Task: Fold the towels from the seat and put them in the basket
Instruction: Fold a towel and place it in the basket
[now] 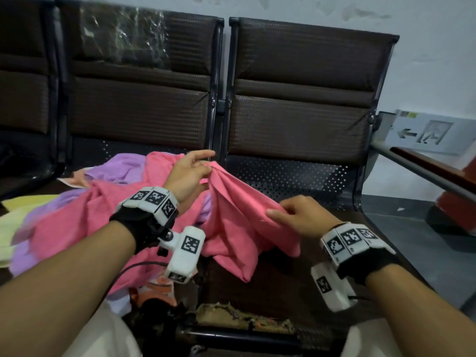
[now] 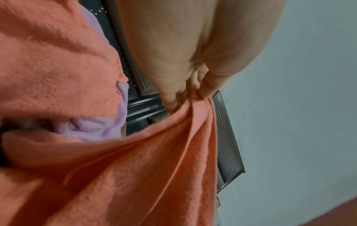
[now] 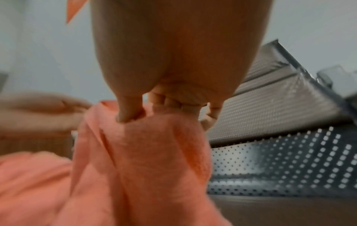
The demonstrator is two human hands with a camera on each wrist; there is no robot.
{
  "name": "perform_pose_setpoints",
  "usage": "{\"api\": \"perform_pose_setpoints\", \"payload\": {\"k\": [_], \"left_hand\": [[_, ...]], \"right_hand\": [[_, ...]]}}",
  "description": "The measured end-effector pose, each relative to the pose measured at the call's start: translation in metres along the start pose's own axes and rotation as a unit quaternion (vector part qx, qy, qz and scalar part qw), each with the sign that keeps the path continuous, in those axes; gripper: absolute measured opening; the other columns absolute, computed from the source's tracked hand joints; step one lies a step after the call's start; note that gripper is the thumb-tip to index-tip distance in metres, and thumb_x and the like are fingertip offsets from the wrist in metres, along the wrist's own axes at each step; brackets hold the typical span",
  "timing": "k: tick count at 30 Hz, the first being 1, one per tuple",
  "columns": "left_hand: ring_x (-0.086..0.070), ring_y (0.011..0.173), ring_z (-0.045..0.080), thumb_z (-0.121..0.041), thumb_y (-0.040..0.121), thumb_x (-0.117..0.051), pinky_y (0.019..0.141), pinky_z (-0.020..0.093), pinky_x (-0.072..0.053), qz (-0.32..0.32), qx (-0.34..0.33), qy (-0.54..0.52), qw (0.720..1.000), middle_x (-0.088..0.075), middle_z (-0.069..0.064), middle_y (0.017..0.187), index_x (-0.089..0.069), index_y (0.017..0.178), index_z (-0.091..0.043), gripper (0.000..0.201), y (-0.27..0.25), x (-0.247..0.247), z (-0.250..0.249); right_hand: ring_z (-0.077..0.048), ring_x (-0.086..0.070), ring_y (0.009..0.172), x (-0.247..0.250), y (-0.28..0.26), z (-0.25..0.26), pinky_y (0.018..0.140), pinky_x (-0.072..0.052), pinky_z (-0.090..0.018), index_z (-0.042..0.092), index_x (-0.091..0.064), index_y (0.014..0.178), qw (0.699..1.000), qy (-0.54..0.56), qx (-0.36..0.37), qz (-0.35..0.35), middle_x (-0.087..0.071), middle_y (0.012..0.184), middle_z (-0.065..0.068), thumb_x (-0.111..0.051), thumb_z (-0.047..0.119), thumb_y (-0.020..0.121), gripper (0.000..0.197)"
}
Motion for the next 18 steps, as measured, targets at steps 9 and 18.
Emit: {"api": "perform_pose_setpoints", "payload": {"k": [9,18], "left_hand": [[-0.052,0.088,0.017,0.003,0.087,-0.035,0.086,0.031,-0.044,-0.108,0.009,0.07,0.992,-0.058,0.007,0.09,-0.061,0.091,-0.01,0.03,0.018,0.026,0.009],[-0.051,0.114,0.02,-0.006,0.094,-0.036,0.106,0.028,-0.034,-0.031,-0.036,0.258,0.965,-0.06,0.013,0.118,-0.065,0.102,0.0,0.031,0.016,0.015,0.01]], "right_hand": [[-0.029,-0.062,0.097,0.01,-0.026,-0.041,0.08,-0.047,-0.037,0.02,-0.052,0.108,0.969,-0.188,-0.16,-0.031,-0.066,0.106,-0.01,-0.05,0.05,0.091,0.035],[-0.017,-0.044,0.104,0.033,-0.036,-0.038,0.072,-0.039,-0.028,0.027,-0.075,0.089,0.956,-0.199,-0.137,-0.165,-0.046,0.102,0.005,-0.069,0.023,0.081,0.01]]}}
Point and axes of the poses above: each hand's wrist, its own y-axis towards the middle knuckle, its own x-axis out of the back of the hand, z = x × y, the point moved 4 cm from there along y, towards the middle knuckle
